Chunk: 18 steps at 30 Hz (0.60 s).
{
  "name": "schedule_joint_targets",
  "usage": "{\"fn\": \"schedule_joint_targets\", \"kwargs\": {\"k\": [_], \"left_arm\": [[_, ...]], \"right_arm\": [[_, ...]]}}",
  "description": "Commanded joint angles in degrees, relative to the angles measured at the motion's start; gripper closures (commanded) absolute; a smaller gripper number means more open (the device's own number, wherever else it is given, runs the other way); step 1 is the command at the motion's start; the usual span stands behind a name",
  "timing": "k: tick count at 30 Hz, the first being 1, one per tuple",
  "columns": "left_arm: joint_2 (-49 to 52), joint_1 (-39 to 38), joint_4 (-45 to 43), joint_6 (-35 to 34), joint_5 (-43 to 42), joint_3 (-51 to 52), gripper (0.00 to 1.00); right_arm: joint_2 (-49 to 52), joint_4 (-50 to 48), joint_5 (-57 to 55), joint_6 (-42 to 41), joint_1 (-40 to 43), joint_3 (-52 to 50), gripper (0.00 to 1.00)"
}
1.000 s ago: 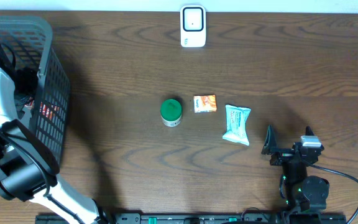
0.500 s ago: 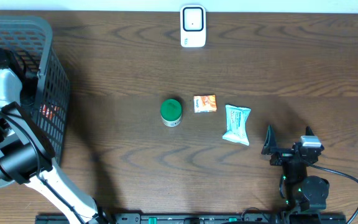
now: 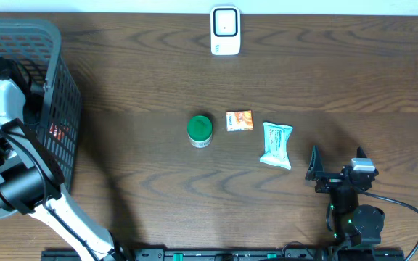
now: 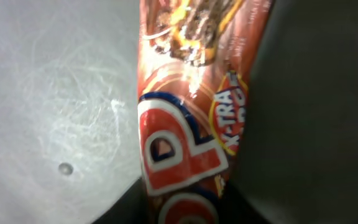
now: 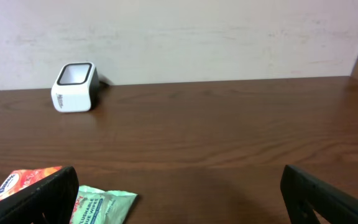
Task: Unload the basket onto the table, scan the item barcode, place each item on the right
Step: 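Grasp the red TOP bar with the left gripper and lift it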
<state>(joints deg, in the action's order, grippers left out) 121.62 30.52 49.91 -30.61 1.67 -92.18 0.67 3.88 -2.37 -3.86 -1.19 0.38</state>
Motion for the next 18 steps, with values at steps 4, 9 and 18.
{"fn": "schedule_joint_targets", "kwargs": {"k": [4,9,18], "left_arm": [[2.89,2.32,7.23,1.62,0.70,-0.66,0.92],[0.70,5.25,11.69,1.62,0.66,-1.70,0.92],[-10.67,7.93,15.34,1.66,-1.75,-1.95,0.92]], "right_arm": [[-0.37,0.20,-0.31,0.26,-0.42,-0.07,0.01],[-0.37,0.20,-0.31,0.26,-0.42,-0.07,0.01],[-0.37,0.20,-0.31,0.26,-0.42,-0.07,0.01]]}}
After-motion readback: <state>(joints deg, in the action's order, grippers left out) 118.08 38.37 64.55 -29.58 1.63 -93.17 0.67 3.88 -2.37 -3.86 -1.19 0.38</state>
